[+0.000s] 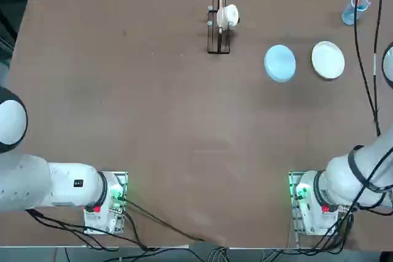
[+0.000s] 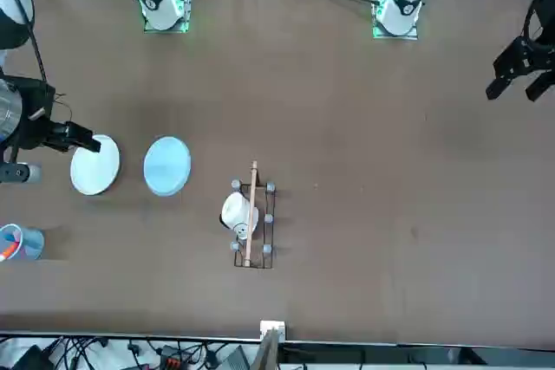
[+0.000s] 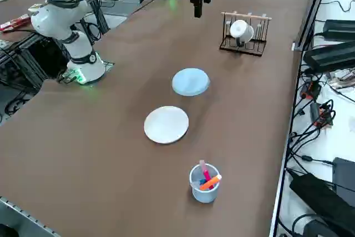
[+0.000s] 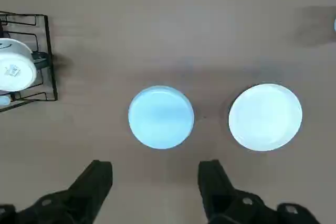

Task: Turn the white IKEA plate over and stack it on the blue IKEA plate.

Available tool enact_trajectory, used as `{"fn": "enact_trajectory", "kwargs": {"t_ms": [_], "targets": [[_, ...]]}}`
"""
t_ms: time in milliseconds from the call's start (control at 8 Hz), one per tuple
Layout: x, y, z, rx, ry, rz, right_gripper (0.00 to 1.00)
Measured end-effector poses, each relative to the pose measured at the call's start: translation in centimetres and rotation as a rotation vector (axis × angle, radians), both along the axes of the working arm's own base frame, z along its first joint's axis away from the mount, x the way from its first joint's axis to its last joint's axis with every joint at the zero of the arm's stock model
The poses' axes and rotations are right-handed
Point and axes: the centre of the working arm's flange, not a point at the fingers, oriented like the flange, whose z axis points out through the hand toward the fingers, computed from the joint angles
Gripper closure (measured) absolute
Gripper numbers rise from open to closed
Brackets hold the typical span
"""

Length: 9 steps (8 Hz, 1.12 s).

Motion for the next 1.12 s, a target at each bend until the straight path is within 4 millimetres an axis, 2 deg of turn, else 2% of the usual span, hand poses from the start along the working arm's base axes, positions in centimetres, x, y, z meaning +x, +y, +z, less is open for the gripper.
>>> {"fn": "enact_trajectory", "kwargs": {"t_ms": [625, 750, 1125], "targets": [[0.0, 0.0, -0.1, -0.008, 0.001, 0.001, 0.0], [0.1, -0.1, -0.7, -0.041, 0.009, 0.007, 0.0], [0.5, 0.6, -4.7, -0.089, 0.021, 0.035, 0.0]]}}
